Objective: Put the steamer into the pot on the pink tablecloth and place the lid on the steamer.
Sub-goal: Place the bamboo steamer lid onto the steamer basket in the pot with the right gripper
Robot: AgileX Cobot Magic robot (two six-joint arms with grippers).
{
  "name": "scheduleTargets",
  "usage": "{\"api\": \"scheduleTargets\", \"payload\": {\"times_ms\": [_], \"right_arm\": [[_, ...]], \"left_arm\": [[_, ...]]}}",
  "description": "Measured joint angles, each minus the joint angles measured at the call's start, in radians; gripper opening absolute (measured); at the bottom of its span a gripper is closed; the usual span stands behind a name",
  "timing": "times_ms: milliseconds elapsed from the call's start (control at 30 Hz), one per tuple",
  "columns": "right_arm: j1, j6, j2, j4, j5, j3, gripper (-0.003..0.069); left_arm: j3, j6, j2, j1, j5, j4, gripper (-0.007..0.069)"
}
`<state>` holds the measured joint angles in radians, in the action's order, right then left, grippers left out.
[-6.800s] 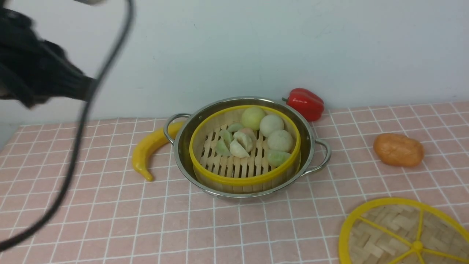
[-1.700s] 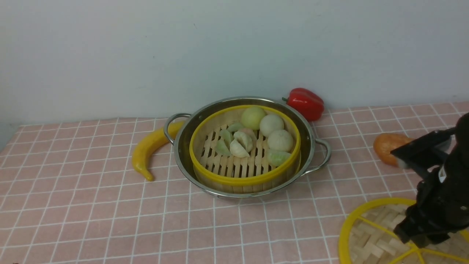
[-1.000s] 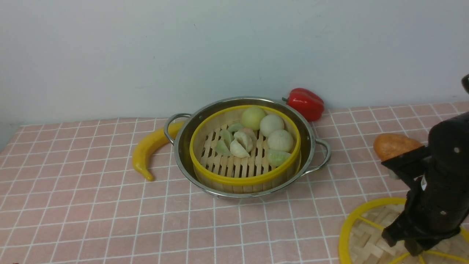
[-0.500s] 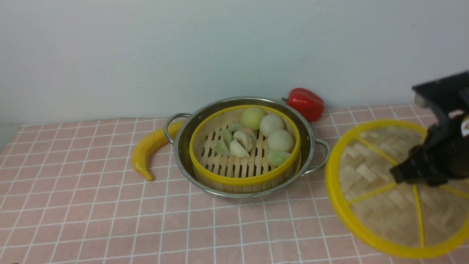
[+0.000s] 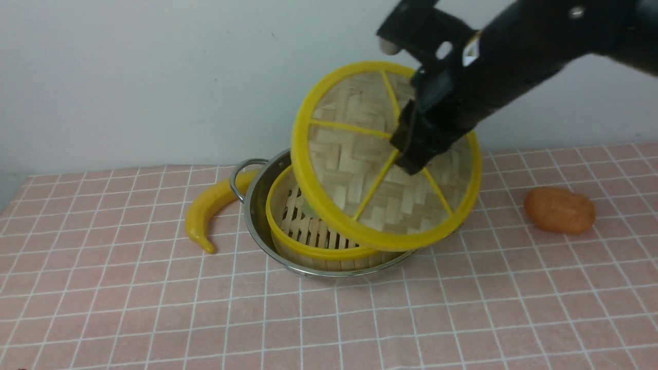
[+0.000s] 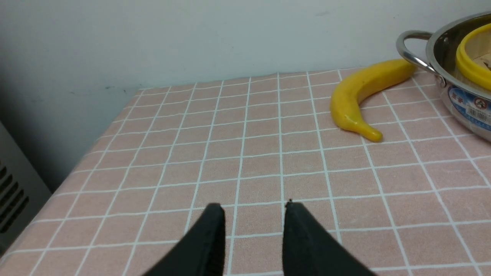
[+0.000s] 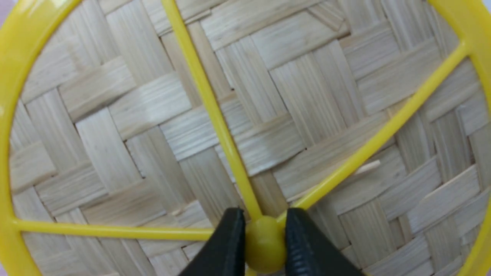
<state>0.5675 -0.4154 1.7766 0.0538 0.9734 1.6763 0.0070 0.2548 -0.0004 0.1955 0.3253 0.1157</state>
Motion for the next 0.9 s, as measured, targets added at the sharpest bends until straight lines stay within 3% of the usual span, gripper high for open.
{"api": "scheduleTargets", "payload": {"times_ms": [267,900], "right_arm": [[0.051,-0.009,0.274,-0.085,0.003,0.215,0.0146],[0.051,-0.013,0.324,-0.093,-0.057,0.239,0.0146]], "left_arm": [[0.000,0.000,0.000,0.000,0.000,0.000,0.0211],[0.000,0.000,0.000,0.000,0.000,0.000,0.0211]]}}
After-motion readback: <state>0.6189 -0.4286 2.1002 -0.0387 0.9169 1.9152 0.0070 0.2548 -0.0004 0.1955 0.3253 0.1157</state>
